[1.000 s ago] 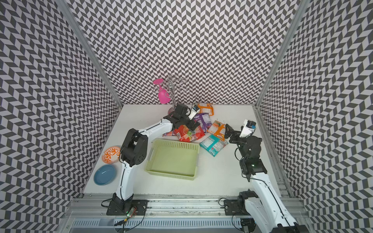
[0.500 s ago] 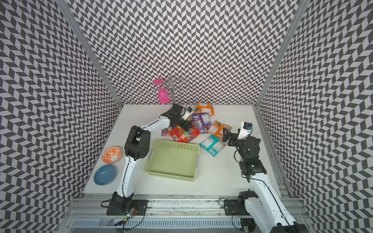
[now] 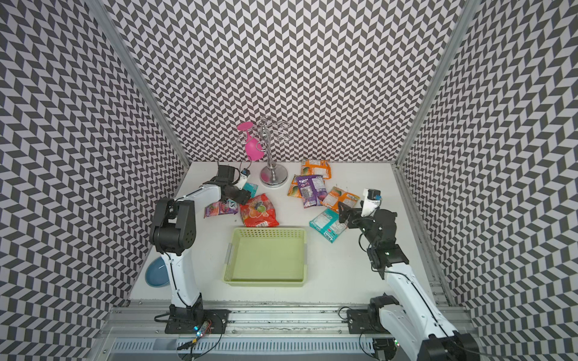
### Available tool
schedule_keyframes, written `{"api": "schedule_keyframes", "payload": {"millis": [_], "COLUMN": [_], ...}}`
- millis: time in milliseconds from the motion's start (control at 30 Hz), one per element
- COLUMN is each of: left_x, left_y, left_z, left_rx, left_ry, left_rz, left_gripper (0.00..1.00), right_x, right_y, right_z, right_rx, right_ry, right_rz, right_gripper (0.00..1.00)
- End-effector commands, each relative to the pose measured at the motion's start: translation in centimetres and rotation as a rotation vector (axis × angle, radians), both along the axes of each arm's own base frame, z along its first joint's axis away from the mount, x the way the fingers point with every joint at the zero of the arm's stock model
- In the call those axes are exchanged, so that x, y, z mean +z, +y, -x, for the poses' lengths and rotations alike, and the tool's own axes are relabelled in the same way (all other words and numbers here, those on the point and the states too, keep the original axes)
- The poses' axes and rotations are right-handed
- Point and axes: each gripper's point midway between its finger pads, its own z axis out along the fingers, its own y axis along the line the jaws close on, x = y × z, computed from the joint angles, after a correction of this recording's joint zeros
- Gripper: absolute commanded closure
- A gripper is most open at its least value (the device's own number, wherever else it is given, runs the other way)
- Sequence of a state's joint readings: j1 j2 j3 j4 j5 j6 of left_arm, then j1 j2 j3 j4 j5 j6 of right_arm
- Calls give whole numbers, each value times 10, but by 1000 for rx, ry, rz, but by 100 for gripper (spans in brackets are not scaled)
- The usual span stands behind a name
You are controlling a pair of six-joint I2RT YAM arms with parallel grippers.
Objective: Put the candies in the basket
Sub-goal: Adjust the candie at the center of the board, then pick up the basket from the center of the board.
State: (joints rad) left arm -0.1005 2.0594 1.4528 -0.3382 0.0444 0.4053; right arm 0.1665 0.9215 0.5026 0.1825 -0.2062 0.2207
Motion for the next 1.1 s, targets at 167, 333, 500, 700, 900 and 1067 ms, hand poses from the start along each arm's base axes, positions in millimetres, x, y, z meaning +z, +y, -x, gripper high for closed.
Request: {"api": "schedule_keyframes", "payload": {"millis": [167,333,500,700,900,1067], "left_x": [86,125,107,63,23,-4], "left_y": [4,-30,-62,-73,-75,-52], "left_z": [2,21,63,98,101,105], "left_rx": [46,7,-27,-49,-15,54], "left_ry": [-121,-175,-91,30,121,150], "left_rz": [61,184,236,266,211,108], "left_gripper": [15,12,12,13,14,12], "right_x": [14,-10,-46,-76,-113,-148], "right_y": [116,181,226,263,285,279], "right_z": [4,19,29,37,22,14], "right_rx": [407,621,789,899,909,874], "right_ry": [-34,27,62,105,194,308], "right_rz": [225,361,488,522,586,661], "right_gripper": [1,1,1,2,7,17]}}
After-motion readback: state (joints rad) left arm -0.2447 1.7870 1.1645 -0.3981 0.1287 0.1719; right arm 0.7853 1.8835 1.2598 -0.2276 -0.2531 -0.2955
